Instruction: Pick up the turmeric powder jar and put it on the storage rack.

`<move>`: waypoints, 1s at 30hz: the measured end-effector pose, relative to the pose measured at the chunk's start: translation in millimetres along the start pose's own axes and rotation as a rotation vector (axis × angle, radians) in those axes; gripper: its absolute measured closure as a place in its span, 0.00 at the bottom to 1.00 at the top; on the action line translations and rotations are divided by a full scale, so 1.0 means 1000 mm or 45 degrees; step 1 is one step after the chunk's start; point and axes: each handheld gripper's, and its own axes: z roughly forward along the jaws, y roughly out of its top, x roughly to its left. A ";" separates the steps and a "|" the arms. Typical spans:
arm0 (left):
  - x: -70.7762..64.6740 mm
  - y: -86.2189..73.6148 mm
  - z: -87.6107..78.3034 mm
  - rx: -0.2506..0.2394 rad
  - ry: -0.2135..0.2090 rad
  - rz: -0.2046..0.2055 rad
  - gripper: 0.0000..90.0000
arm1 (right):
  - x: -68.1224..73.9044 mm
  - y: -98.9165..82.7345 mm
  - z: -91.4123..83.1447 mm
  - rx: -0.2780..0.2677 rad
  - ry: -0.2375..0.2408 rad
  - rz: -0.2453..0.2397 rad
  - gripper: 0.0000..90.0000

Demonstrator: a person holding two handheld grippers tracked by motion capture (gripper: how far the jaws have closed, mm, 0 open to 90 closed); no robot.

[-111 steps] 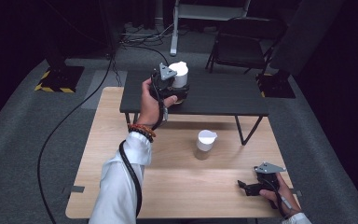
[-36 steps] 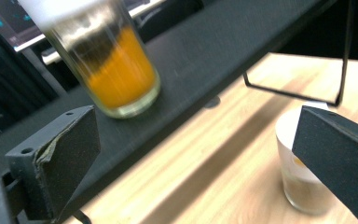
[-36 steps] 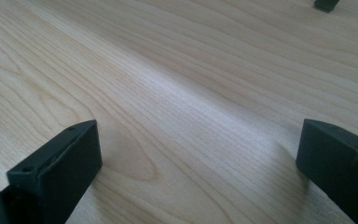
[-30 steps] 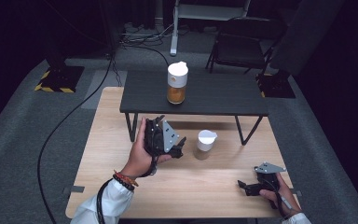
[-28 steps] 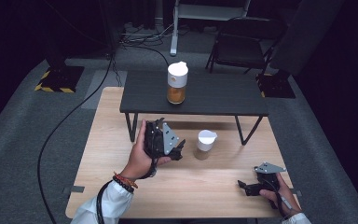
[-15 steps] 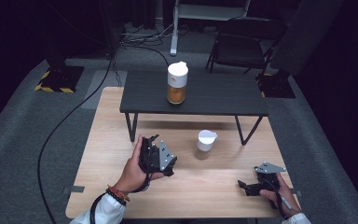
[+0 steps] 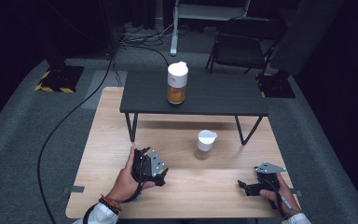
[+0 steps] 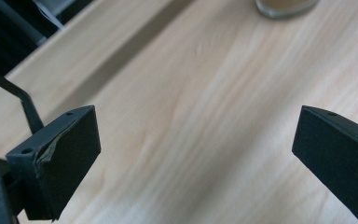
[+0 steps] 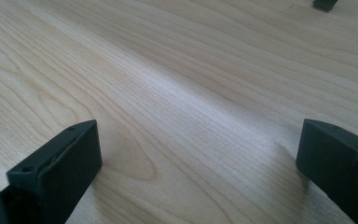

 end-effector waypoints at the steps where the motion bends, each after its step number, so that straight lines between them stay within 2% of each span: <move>1: 0.003 -0.002 0.001 0.005 -0.024 -0.032 0.01 | 0.000 0.000 0.000 0.000 0.000 0.000 0.00; 6: 0.015 -0.010 0.005 0.053 -0.087 -0.118 0.01 | 0.000 0.000 0.000 0.000 0.000 0.000 0.00; 9: 0.021 -0.013 0.006 0.079 -0.105 -0.162 0.01 | 0.000 0.000 0.000 0.000 0.000 0.000 0.00; 20: 0.042 -0.027 0.011 0.167 -0.180 -0.265 0.01 | 0.000 0.000 0.000 0.000 0.000 0.001 0.00; 24: 0.052 -0.035 0.011 0.166 -0.213 -0.324 0.01 | 0.000 0.000 0.000 0.000 0.000 0.001 0.00; 26: 0.061 -0.038 0.012 0.177 -0.252 -0.371 0.01 | 0.000 0.000 0.000 0.000 0.000 0.001 0.00; 28: 0.065 -0.040 0.012 0.179 -0.259 -0.375 0.00 | 0.000 0.000 0.000 0.000 0.000 0.001 0.00; 30: 0.069 -0.043 0.012 0.174 -0.283 -0.355 0.00 | 0.000 0.000 0.000 0.000 0.000 0.001 0.00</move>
